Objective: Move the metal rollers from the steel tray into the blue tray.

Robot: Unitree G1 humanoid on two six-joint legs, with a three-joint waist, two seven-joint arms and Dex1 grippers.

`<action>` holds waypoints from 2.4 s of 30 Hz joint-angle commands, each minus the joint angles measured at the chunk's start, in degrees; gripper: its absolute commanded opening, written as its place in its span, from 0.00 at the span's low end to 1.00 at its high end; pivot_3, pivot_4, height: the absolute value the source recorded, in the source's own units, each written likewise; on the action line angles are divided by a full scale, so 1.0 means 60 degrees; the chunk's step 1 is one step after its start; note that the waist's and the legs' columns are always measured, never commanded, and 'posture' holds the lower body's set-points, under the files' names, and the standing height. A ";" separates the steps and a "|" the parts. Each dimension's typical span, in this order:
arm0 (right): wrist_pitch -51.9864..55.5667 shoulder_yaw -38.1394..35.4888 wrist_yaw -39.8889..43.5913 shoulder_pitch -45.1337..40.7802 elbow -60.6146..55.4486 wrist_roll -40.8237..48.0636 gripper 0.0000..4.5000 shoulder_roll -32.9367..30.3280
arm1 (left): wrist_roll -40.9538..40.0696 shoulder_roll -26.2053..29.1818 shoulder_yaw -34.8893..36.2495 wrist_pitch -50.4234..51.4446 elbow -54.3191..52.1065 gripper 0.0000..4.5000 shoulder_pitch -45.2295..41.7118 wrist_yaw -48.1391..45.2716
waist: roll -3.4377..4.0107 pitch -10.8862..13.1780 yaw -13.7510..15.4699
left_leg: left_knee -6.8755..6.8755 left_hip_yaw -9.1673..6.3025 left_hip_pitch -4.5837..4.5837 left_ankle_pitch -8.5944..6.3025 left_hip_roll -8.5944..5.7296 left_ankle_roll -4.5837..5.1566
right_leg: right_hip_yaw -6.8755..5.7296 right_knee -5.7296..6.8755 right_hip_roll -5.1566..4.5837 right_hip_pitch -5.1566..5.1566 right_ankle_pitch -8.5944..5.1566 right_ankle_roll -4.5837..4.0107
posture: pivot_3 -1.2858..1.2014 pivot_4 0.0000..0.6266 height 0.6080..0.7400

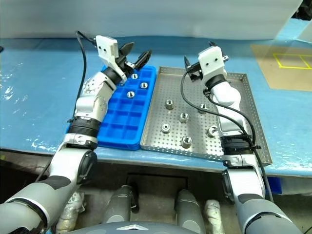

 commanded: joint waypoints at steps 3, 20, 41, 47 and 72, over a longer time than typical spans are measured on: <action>0.0439 -0.0347 0.2227 0.0359 -0.0579 0.1270 0.99 -0.1258 | -0.0450 0.1560 -0.0150 0.0921 -0.0676 1.00 0.0190 -0.2346 | 0.0002 0.0000 0.0125 | -0.0002 0.0000 0.0001 -0.0001 0.0000 0.0000 | 0.0001 -0.0001 -0.0001 -0.0001 0.0000 0.0000 | 0.50 0.24 1.00; 0.6160 -0.1426 0.5609 0.3623 -0.4547 0.5653 0.99 -0.3915 | -0.1106 0.3283 -0.0824 0.3683 -0.1895 1.00 0.2367 -0.5615 | 0.0019 0.0000 0.0378 | -0.0016 0.0002 0.0054 0.0003 0.0015 -0.0012 | 0.0006 0.0014 -0.0032 0.0021 -0.0003 -0.0005 | 0.47 0.24 1.00; 0.5990 -0.1648 0.5609 0.4576 -0.4544 0.5368 0.99 -0.4728 | -0.1340 0.2699 -0.0926 0.4109 -0.2646 1.00 0.2446 -0.5376 | 0.0019 -0.0001 0.0372 | -0.0035 0.0002 0.0064 0.0006 0.0003 -0.0017 | 0.0019 0.0001 -0.0021 0.0014 -0.0004 -0.0004 | 0.46 0.24 1.00; 0.5503 -0.1702 0.5512 0.5764 -0.3891 0.4807 0.99 -0.4821 | -0.1311 0.2435 -0.0978 0.4084 -0.2693 1.00 0.2386 -0.5327 | 0.0019 -0.0001 0.0340 | -0.0032 0.0002 0.0065 0.0000 -0.0003 -0.0006 | 0.0019 -0.0021 -0.0028 0.0027 -0.0003 -0.0003 | 0.45 0.24 1.00; 0.3877 -0.0527 0.5077 0.5574 -0.1159 0.3126 0.99 -0.3406 | -0.1682 0.3145 -0.1384 0.4714 -0.3544 1.00 0.2977 -0.6327 | 0.0020 -0.0004 0.0084 | -0.0044 0.0003 0.0167 -0.0002 0.0003 -0.0007 | 0.0029 -0.0022 -0.0020 0.0104 -0.0004 -0.0003 | 0.46 0.24 1.00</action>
